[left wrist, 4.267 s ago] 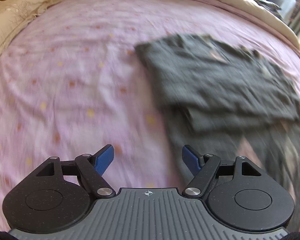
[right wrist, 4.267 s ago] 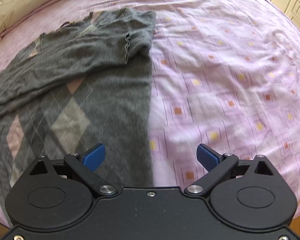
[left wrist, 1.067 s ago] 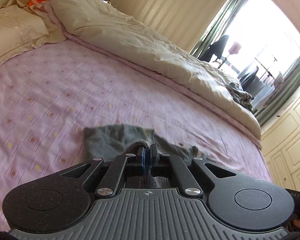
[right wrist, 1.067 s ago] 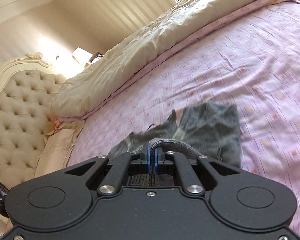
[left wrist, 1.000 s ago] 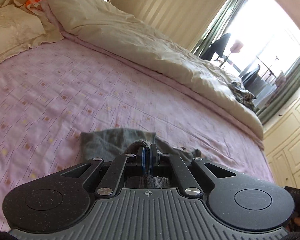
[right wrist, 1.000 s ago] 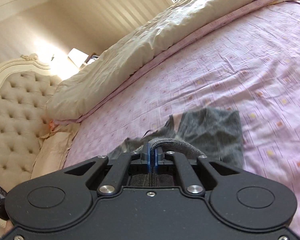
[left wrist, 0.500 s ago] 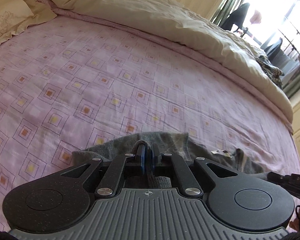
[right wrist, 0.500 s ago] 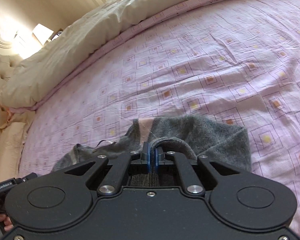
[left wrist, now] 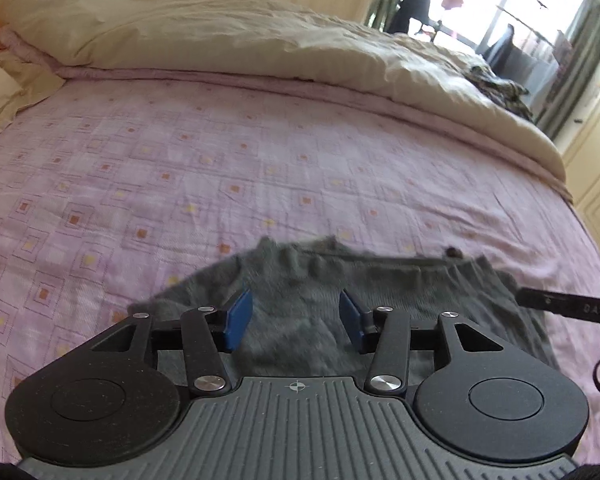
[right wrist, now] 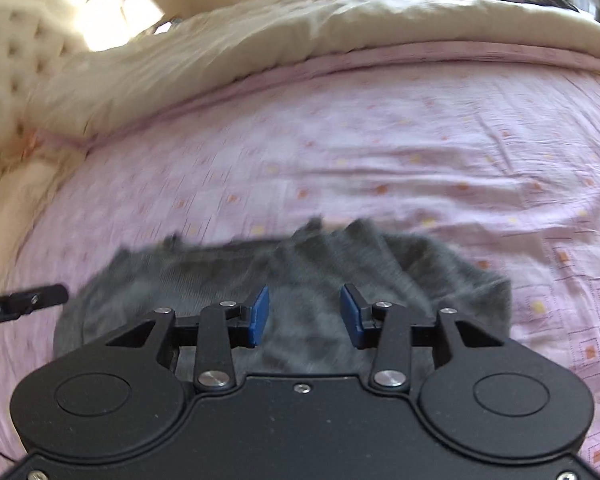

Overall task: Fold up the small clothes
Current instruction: 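Carry the hem over the body toward the collar with both grippers, then lay the hem down near the collar and open both grippers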

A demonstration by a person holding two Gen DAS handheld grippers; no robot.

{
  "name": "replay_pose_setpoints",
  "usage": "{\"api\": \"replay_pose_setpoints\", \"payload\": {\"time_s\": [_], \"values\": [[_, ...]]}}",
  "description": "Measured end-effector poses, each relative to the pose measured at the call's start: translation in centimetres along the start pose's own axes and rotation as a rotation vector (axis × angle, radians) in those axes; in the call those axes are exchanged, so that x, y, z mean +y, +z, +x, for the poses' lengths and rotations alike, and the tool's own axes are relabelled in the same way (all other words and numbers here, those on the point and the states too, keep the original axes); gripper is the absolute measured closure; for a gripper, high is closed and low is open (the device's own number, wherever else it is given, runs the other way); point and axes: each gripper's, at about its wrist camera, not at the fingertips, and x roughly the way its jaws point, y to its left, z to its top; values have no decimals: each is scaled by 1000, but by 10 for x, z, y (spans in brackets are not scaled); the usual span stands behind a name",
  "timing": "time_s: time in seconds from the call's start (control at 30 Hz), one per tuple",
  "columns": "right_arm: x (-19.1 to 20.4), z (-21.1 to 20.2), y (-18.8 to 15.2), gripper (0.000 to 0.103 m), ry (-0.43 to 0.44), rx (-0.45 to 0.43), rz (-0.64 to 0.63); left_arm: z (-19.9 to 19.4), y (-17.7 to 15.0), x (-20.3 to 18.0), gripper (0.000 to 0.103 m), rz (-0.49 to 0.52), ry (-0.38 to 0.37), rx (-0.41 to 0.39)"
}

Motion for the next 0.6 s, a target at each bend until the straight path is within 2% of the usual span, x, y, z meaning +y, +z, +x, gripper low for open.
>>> {"api": "replay_pose_setpoints", "payload": {"time_s": [0.17,0.3,0.4,0.6], "values": [[35,20,-24,53,1,97,-158,24,-22,-25,55,145,-14,102],[45,44,-26,53,-49,149,-227,47,-24,-25,55,217,46,155],[41,60,-14,52,-84,155,-222,64,-15,-13,53,183,97,178],[24,84,14,47,-122,175,-136,82,9,8,46,108,120,177]]}}
